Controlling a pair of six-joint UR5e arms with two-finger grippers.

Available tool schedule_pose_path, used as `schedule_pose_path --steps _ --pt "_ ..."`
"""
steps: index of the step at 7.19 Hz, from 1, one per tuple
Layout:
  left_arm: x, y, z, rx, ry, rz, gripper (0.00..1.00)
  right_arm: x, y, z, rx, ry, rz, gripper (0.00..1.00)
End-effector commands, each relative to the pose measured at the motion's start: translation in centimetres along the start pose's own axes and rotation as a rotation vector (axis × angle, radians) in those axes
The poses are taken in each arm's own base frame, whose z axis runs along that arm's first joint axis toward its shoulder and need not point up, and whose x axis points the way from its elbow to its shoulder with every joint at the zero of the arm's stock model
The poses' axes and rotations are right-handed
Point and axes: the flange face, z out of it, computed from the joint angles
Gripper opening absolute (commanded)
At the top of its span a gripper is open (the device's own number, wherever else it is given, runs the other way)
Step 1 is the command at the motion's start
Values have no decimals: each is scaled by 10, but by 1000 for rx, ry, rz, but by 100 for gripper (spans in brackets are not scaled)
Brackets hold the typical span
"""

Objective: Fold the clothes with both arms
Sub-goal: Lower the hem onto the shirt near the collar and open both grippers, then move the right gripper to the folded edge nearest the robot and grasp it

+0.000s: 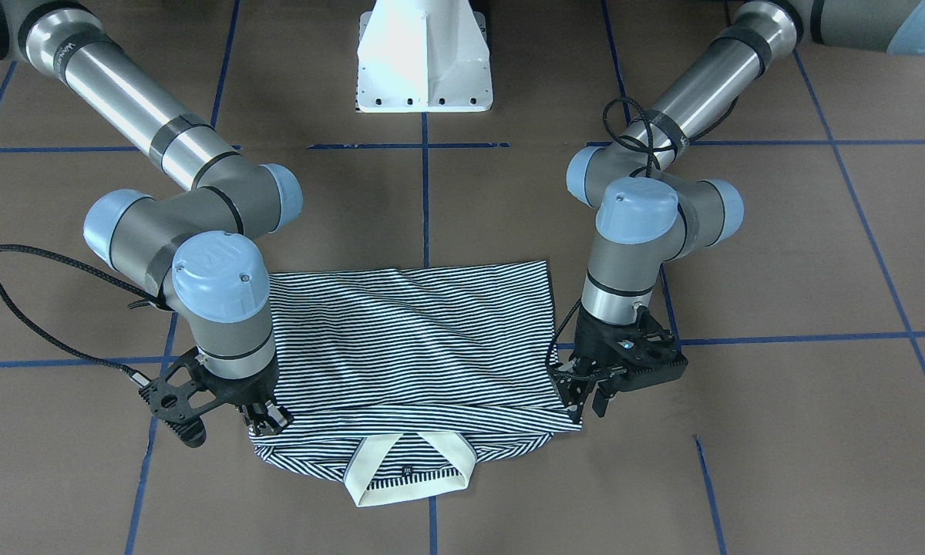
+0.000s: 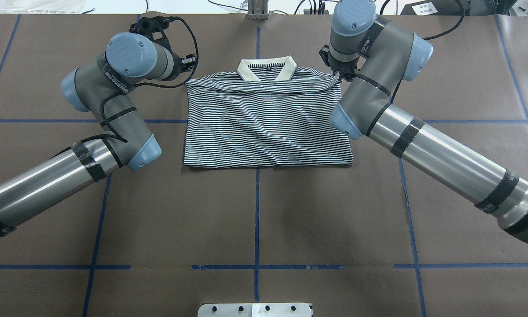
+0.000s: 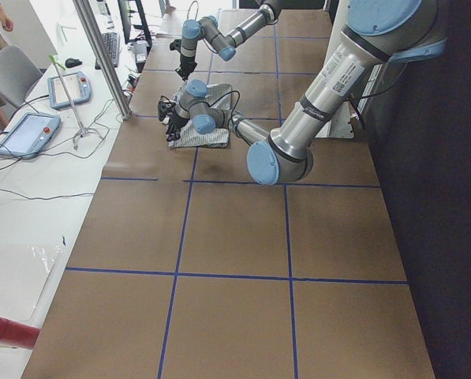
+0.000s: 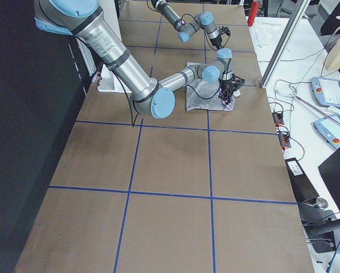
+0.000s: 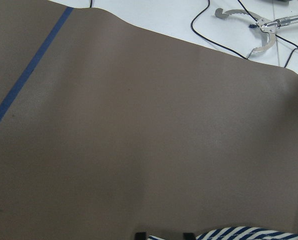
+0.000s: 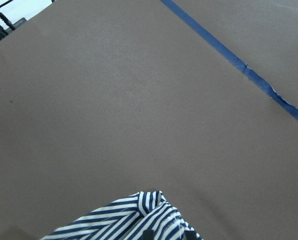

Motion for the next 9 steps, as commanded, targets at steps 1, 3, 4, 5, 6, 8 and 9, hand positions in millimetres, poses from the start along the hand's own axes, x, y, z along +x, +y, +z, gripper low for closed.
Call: schedule_pose_path --steps 1,3,4,5,6,8,9 --pt "-7 3 -40 7 67 3 47 21 0 -27 -13 -61 -7 59" --pt "-12 10 -52 6 89 -2 48 118 32 -44 -85 -97 -41 70" --pt "-13 11 -56 6 94 -1 49 167 52 -47 -106 -87 -2 81" --pt "-20 13 -54 5 88 -3 50 187 82 -47 -130 -77 52 81" --pt "-18 17 -53 0 89 -1 50 191 117 -36 -116 -67 59 81" --pt "-7 31 -62 -14 110 -7 52 187 139 -24 -67 -70 52 80" --pt "-6 33 -62 -15 110 -6 52 187 139 -23 -65 -69 48 80"
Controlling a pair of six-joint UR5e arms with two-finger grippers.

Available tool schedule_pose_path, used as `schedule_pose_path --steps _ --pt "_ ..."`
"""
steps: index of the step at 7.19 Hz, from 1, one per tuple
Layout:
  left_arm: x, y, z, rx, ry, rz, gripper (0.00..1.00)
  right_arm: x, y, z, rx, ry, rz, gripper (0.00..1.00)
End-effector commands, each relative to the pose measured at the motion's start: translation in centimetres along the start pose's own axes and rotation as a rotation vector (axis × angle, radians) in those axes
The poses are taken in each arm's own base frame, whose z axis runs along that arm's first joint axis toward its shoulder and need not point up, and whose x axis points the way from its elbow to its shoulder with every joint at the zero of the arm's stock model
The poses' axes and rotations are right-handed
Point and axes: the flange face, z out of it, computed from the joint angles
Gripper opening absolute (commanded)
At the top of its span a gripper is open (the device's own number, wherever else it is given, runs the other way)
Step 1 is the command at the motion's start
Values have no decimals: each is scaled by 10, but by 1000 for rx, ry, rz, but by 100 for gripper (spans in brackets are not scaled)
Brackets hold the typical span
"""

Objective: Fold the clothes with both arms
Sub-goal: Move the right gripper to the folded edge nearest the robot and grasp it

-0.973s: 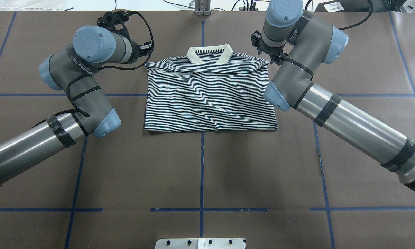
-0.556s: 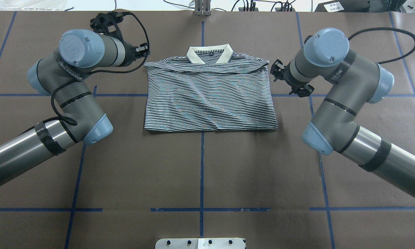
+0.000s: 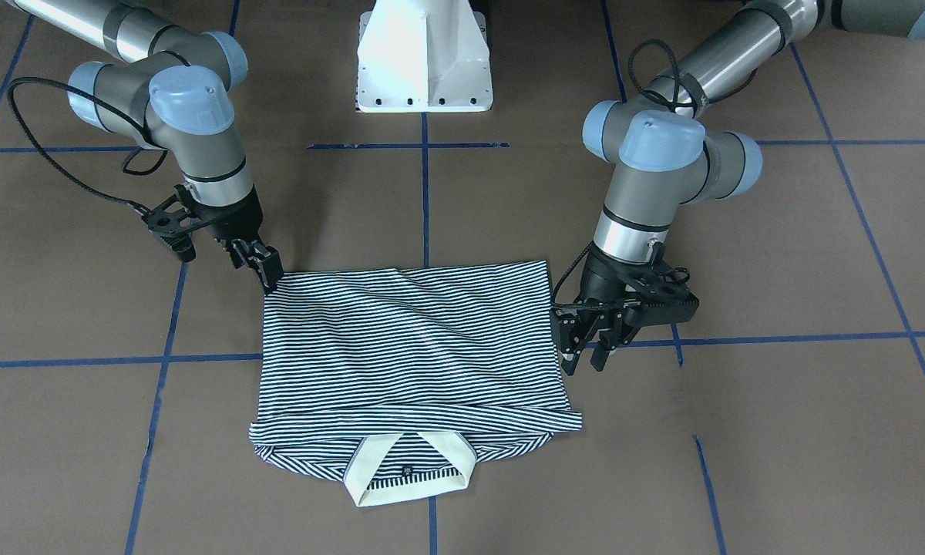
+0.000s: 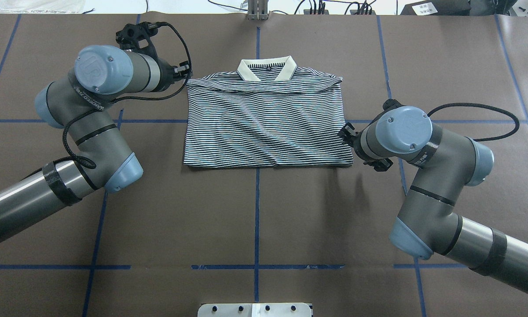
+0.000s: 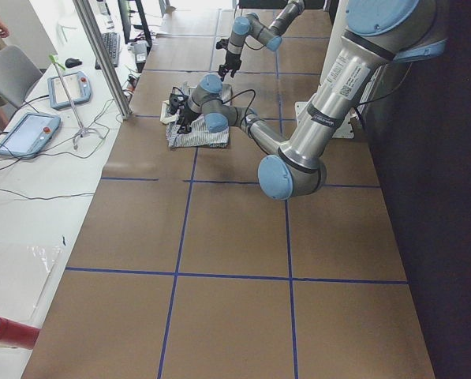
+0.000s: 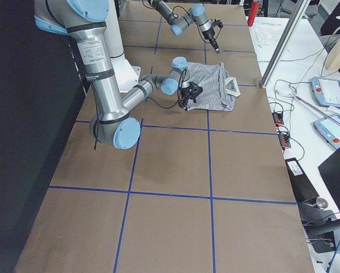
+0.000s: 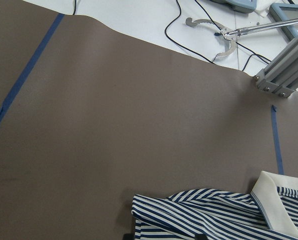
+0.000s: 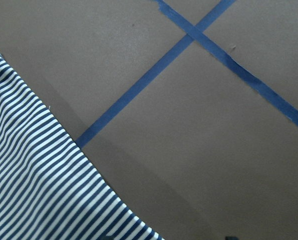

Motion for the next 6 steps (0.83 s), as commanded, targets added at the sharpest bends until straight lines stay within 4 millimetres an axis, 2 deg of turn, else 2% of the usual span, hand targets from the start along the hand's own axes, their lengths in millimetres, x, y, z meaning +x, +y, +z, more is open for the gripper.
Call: schedule_pose_path --steps 1,2,3,4,5,6 --pt "4 6 -3 -5 7 -1 52 0 5 8 10 9 -6 80" --pt "5 6 -4 -3 9 -1 52 -14 11 14 8 8 -7 80" --pt "4 6 -4 -4 7 -1 52 -17 12 26 13 28 -12 78" --pt "4 7 -4 -5 7 0 52 -19 13 24 9 21 -10 74" --pt "3 7 -3 -5 7 0 52 -10 13 32 11 42 -16 70" --pt "3 7 -3 -5 6 0 52 -12 18 31 4 39 -19 67"
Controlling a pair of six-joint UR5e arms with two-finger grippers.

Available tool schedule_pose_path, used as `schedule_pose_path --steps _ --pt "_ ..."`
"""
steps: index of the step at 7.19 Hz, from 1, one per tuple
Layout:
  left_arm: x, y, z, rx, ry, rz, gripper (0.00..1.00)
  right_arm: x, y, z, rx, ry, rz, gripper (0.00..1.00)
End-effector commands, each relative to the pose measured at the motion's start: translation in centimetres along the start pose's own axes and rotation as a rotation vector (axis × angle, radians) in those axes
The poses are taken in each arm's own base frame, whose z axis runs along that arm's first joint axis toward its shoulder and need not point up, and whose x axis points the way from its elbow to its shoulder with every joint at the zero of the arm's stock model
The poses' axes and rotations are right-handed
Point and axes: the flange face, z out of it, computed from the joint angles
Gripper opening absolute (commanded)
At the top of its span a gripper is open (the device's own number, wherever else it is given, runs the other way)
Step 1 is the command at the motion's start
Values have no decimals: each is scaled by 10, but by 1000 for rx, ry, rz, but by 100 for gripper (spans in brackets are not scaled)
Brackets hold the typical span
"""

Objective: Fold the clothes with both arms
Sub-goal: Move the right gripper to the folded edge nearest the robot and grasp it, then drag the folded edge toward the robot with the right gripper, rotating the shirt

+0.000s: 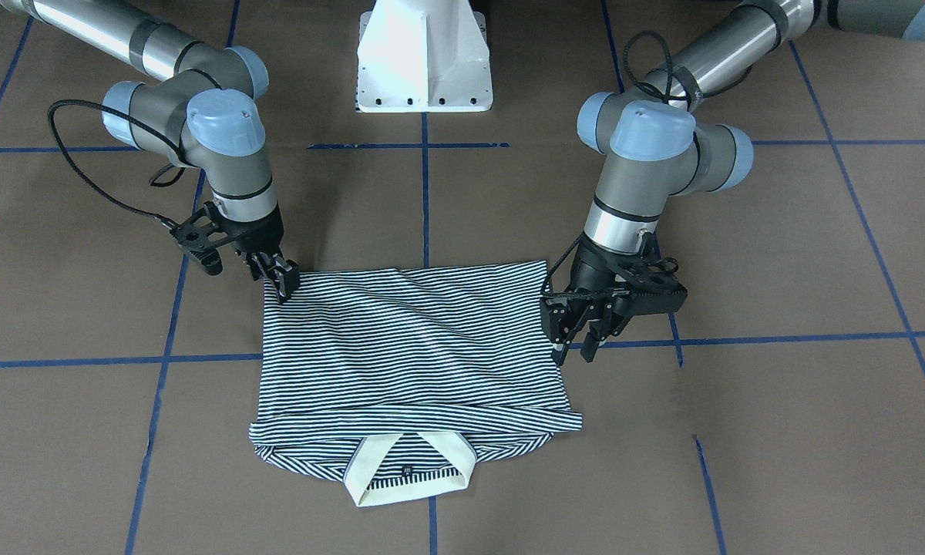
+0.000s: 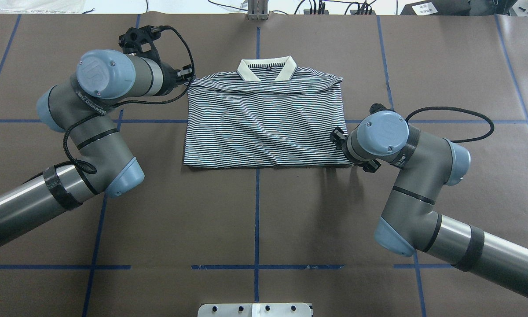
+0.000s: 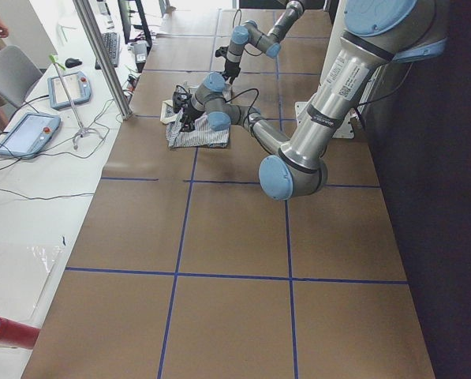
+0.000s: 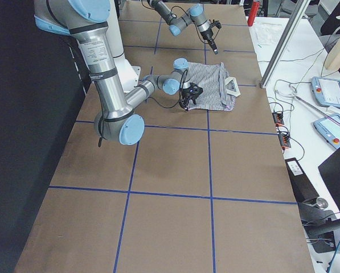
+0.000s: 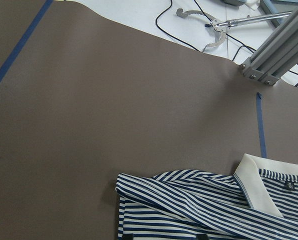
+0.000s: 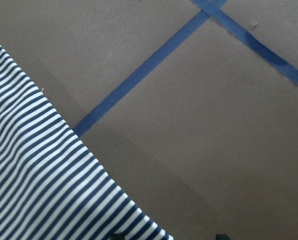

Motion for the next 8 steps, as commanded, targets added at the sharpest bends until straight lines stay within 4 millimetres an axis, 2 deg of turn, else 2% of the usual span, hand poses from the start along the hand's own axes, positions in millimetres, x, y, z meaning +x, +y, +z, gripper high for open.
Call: schedule_pose_path --steps 1,2,3,4,6,7,8 --pt "0 0 0 0 -1 0 52 3 5 1 -6 5 -4 65" --pt "0 0 -1 0 2 0 52 3 5 1 -6 5 -1 42" --pt "0 0 0 0 0 0 52 3 5 1 -10 5 -2 6" --pt "0 0 -1 0 2 0 52 4 6 -3 -13 0 -2 0" --pt "2 0 -4 0 8 1 52 8 6 -14 -22 -15 -2 0" --pt "7 1 -9 -1 21 0 52 19 15 -32 -47 -34 -13 0" --pt "13 7 -15 -8 39 -25 53 57 38 -57 -94 -39 -51 0"
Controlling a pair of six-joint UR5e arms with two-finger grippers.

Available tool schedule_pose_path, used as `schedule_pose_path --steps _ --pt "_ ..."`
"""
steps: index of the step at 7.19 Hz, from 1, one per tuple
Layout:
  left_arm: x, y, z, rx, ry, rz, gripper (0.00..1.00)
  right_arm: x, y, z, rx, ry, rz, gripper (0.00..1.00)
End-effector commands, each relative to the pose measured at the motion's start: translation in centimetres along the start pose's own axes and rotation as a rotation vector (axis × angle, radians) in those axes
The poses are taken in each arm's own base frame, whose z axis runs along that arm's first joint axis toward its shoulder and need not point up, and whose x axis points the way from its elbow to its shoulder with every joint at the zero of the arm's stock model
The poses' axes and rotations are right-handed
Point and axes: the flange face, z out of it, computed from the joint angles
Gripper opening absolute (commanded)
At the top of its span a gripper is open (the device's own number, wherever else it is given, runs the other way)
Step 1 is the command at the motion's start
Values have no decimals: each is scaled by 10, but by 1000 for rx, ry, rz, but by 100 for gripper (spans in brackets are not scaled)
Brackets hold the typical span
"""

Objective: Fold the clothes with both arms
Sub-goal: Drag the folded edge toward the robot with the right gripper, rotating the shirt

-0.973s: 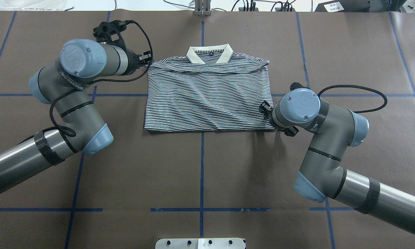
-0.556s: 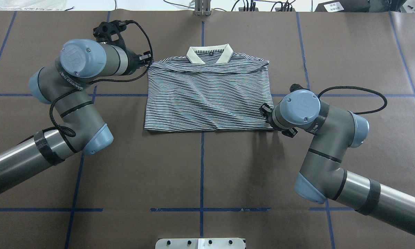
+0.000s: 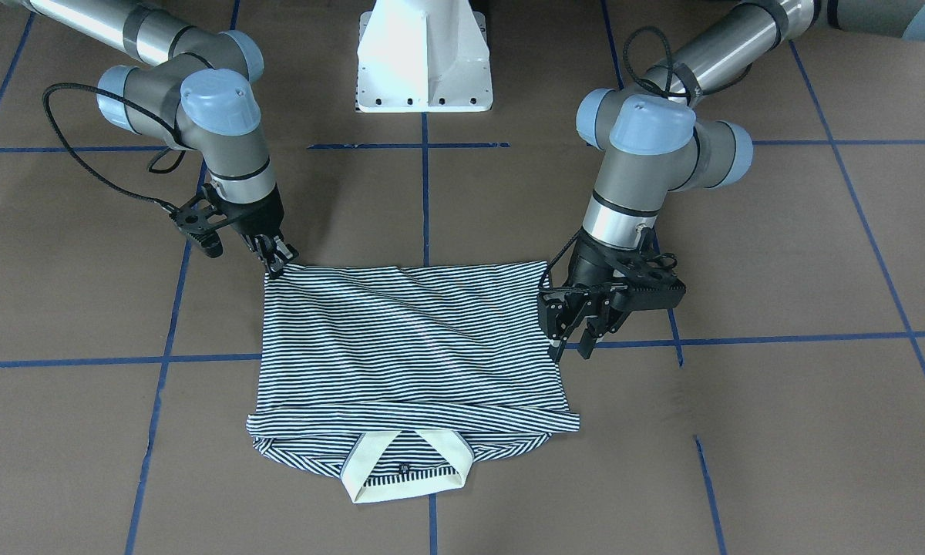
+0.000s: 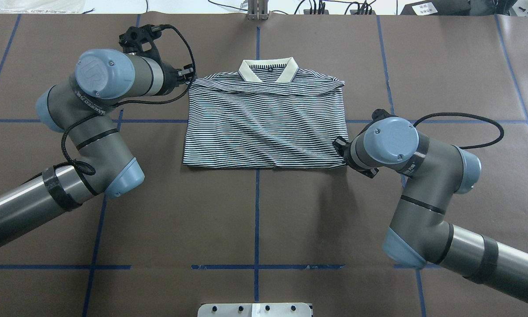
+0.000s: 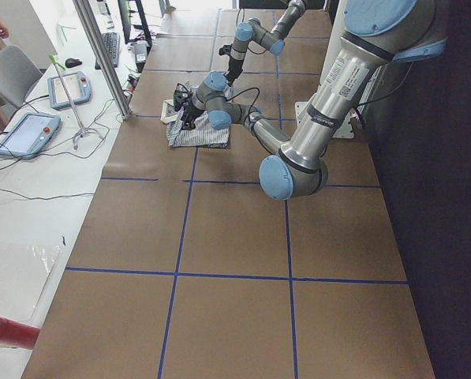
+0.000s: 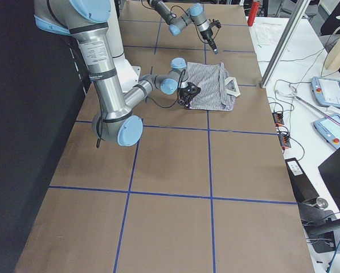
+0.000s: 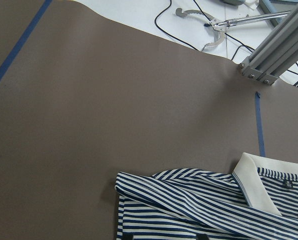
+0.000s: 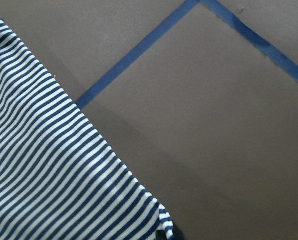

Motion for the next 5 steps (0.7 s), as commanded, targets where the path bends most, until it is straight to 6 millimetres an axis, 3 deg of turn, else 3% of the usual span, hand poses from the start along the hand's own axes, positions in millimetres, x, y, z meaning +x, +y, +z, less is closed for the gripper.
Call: schedule_pose_path --steps 1,3,4,5 --pt "15 22 -13 -27 40 -24 53 72 49 -44 -95 6 -70 0" --pt "6 55 -31 -90 69 -26 53 126 101 -93 -227 57 -128 0" --pt "7 62 -39 -160 90 -26 54 137 125 -110 -322 89 -160 0" --pt "4 72 -53 -235 112 -41 54 157 153 -107 -370 137 -189 0"
